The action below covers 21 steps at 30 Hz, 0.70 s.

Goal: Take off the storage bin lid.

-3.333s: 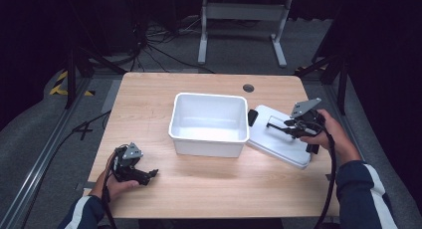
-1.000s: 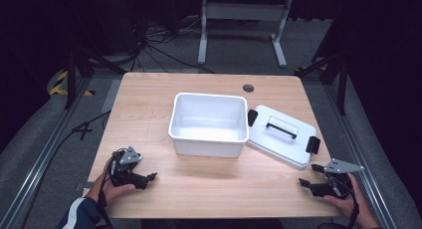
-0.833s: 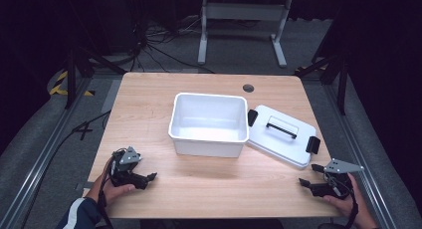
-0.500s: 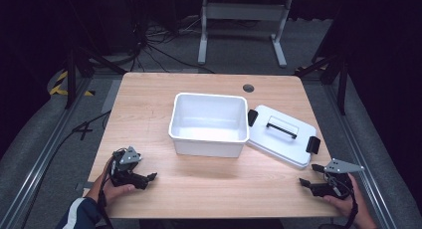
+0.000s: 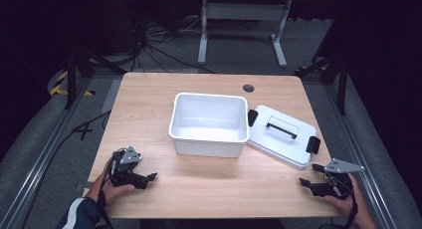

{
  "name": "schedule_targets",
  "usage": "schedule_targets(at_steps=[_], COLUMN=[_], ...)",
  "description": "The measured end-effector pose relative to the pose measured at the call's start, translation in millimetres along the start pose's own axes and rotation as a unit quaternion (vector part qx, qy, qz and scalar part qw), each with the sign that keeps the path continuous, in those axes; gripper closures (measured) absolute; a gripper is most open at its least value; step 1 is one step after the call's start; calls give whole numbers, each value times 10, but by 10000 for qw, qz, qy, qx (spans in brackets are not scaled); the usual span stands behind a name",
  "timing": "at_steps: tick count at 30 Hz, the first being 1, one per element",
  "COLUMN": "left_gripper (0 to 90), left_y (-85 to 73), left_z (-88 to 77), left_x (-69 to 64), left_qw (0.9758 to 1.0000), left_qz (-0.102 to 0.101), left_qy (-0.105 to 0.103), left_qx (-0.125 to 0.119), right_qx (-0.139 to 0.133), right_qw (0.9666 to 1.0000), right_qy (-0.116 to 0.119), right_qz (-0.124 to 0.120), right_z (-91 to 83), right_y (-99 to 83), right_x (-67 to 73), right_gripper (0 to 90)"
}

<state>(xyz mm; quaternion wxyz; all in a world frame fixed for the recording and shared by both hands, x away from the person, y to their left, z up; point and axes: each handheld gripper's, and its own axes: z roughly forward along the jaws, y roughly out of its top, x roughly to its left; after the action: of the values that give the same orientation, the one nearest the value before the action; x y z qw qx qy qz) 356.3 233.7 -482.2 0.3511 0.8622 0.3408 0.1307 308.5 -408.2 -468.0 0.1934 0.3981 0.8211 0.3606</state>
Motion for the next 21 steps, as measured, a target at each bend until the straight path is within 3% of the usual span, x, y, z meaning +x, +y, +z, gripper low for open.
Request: schedule_targets(at_steps=[21], left_gripper=[41], left_y=[2], left_z=[13], left_x=[5], left_qw=[10000], left_qz=[9], left_qy=[19], left_qx=[-39], right_qx=[9], right_qw=[10000], right_qy=[-41], right_qz=[26], right_z=[9], right_y=[10], right_x=[-6], right_gripper=[216])
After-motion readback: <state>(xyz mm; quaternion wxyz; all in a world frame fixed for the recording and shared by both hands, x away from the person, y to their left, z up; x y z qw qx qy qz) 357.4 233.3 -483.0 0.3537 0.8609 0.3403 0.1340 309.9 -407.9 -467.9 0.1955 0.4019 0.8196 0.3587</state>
